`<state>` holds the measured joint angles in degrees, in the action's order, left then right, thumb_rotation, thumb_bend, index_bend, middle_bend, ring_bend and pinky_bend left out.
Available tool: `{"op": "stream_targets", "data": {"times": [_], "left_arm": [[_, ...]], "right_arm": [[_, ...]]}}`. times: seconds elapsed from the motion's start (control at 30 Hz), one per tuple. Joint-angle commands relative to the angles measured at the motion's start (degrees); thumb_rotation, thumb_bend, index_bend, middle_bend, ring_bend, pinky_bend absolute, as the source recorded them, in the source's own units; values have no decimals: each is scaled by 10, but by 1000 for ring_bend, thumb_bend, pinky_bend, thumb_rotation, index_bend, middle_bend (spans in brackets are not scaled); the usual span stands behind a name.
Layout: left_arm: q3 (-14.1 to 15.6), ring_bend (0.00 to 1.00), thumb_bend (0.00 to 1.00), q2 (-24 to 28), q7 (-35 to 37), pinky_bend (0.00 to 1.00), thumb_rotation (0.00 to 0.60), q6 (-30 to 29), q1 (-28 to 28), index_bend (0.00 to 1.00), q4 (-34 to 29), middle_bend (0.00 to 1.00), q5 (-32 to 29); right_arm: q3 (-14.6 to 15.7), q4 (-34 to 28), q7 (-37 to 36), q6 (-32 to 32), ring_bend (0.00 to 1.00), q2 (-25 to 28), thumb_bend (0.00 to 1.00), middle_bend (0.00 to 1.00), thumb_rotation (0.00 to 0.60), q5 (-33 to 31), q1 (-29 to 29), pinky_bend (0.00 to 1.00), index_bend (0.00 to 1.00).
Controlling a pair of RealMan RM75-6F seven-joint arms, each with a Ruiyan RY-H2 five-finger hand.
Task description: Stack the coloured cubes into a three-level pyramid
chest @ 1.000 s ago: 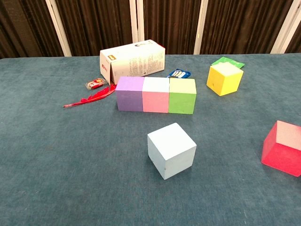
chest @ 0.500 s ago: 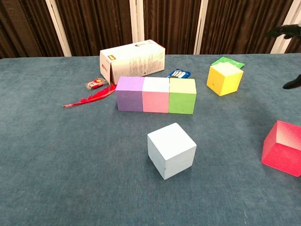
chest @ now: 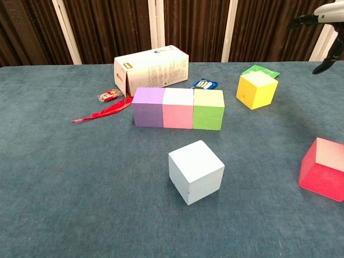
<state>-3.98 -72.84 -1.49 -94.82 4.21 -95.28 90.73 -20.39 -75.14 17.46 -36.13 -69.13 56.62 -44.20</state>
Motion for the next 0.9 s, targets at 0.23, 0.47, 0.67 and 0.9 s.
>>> {"op": "stream_targets", "data": {"times": [0.23, 0.47, 0.67, 0.9], "left_arm": [[-12, 0, 347, -29, -28, 0, 600, -13, -5, 38, 15, 20, -12], [-11, 0, 347, -39, -45, 0, 600, -5, -4, 37, 21, 20, -18], [-13, 0, 347, -41, -45, 0, 600, -2, -4, 37, 23, 21, -22], [-14, 0, 347, -43, -44, 0, 600, 1, -3, 36, 26, 22, -23]], "right_arm": [[28, 156, -212, 9, 0, -76, 100, 4, 600, 187, -40, 0, 27], [62, 222, -315, -4, 0, -111, 100, 4, 600, 256, -63, 0, 29], [78, 250, -344, -3, 0, -135, 99, 6, 600, 273, -78, 0, 52], [94, 293, -366, -2, 1, -165, 100, 24, 600, 281, -94, 0, 94]]}}
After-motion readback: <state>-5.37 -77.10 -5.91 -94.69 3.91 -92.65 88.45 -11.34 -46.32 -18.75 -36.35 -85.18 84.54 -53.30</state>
